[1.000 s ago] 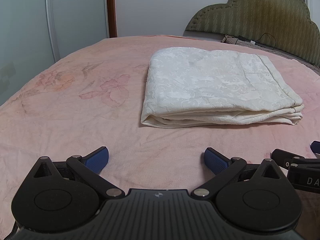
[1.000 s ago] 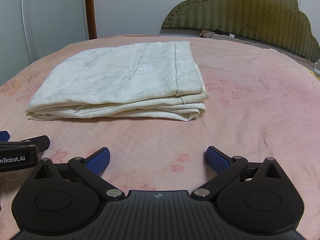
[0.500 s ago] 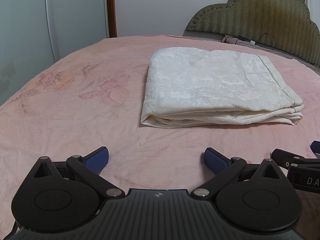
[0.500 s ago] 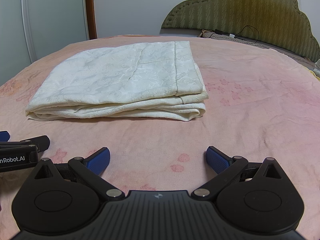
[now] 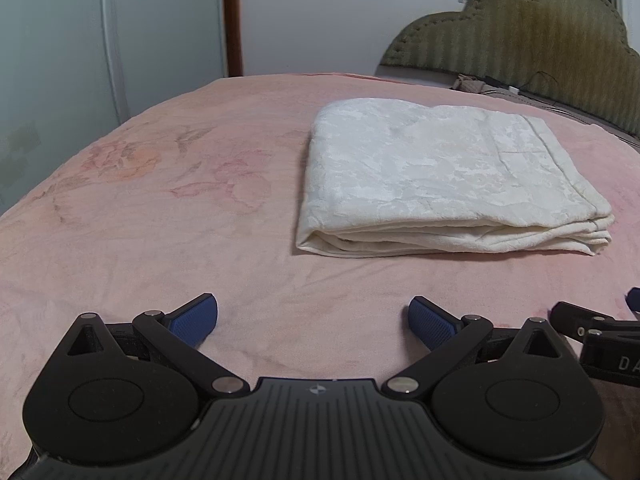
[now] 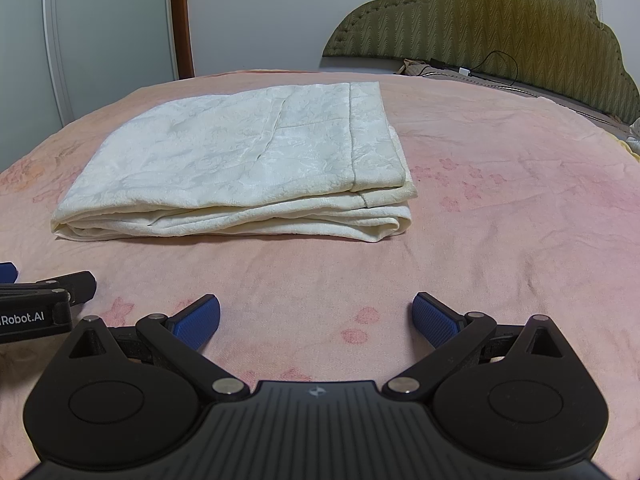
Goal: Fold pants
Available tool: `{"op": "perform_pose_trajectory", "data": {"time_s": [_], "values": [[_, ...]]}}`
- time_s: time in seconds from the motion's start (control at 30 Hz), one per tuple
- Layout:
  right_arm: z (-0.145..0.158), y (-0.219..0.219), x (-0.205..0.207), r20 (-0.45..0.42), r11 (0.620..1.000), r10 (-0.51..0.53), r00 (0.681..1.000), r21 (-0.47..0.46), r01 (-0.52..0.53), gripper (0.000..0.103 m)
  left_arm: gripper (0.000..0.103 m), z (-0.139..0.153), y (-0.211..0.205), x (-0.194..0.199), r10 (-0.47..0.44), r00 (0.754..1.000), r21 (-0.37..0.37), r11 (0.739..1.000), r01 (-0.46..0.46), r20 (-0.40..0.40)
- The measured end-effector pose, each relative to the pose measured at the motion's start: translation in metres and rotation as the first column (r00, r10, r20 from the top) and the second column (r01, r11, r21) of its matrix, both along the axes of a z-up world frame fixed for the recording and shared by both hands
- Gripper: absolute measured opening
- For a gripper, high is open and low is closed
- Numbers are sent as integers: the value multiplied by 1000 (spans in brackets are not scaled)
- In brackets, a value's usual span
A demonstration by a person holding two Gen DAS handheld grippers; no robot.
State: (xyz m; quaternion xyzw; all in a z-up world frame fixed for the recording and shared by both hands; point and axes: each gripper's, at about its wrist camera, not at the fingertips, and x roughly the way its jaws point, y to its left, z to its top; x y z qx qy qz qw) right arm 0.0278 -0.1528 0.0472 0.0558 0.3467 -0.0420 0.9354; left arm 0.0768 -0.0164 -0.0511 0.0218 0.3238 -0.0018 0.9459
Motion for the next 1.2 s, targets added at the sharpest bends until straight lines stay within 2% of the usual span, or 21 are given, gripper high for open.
{"op": "perform_pose_trajectory", "data": {"time_s": [1.2], "values": [[0, 0, 0, 0, 1000, 0, 1000, 0, 0, 103, 102, 0, 1, -2, -14, 1000, -10, 1000, 14, -4]]}}
